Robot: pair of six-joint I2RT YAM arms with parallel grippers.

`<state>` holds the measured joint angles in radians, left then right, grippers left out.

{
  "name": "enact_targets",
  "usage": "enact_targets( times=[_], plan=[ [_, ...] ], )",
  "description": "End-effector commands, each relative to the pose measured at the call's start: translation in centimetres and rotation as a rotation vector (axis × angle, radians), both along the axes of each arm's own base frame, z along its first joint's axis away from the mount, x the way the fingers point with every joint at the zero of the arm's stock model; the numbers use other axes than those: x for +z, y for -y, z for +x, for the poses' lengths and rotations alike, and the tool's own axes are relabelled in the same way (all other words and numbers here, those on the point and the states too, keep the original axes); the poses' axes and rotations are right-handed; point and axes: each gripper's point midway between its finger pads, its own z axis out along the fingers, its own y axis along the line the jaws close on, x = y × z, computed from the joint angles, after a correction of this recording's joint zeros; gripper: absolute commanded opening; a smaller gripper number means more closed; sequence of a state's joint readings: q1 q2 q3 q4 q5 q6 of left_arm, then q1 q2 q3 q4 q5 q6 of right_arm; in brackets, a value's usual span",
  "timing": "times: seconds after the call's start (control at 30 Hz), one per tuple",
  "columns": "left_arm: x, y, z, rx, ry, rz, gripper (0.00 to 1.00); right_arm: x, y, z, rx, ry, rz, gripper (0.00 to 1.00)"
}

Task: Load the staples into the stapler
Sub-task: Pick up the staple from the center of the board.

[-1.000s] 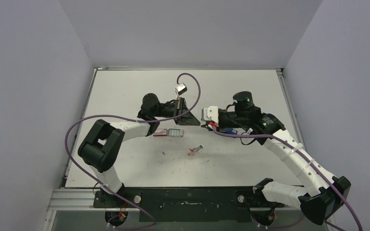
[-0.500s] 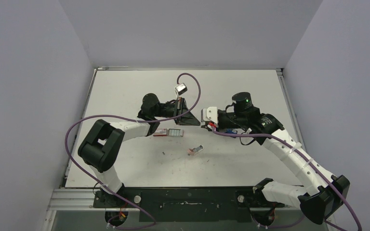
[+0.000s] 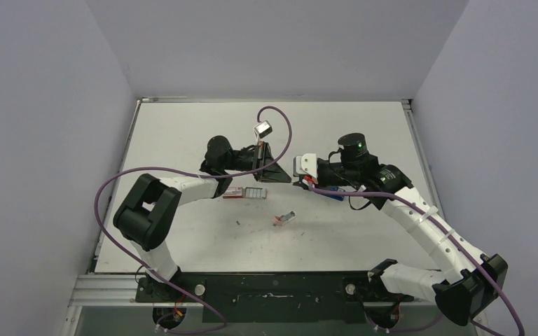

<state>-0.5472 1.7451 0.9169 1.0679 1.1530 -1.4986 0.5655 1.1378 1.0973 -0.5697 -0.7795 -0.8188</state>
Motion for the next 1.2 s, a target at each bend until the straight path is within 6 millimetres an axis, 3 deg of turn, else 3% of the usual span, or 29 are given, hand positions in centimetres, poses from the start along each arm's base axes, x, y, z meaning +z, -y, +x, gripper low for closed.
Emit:
enact_targets(
  times=[0.0,0.43,0.8,1.0,1.17],
  plan=[
    [0.9,0.0,-0.1,-0.002,0.077,-0.034,0.00,1.8,-0.3,0.0,0.020,0.031,0.057,0.25],
    [0.9,0.0,0.0,-0.001,0.074,-0.032,0.00,1.9,-0.5,-0.2,0.035,0.017,0.064,0.25],
    [1.0,0.0,0.0,0.004,0.094,-0.038,0.01,1.7,-0.4,0.0,0.028,0.015,0.062,0.11],
    [1.5,-0.7,0.3,0.054,0.237,-0.078,0.30,1.2,0.1,0.2,0.011,0.003,0.054,0.09],
    [0.7,-2.3,0.7,0.106,0.408,-0.068,0.46,-0.4,1.1,0.2,-0.012,-0.026,0.013,0.08]
  ],
)
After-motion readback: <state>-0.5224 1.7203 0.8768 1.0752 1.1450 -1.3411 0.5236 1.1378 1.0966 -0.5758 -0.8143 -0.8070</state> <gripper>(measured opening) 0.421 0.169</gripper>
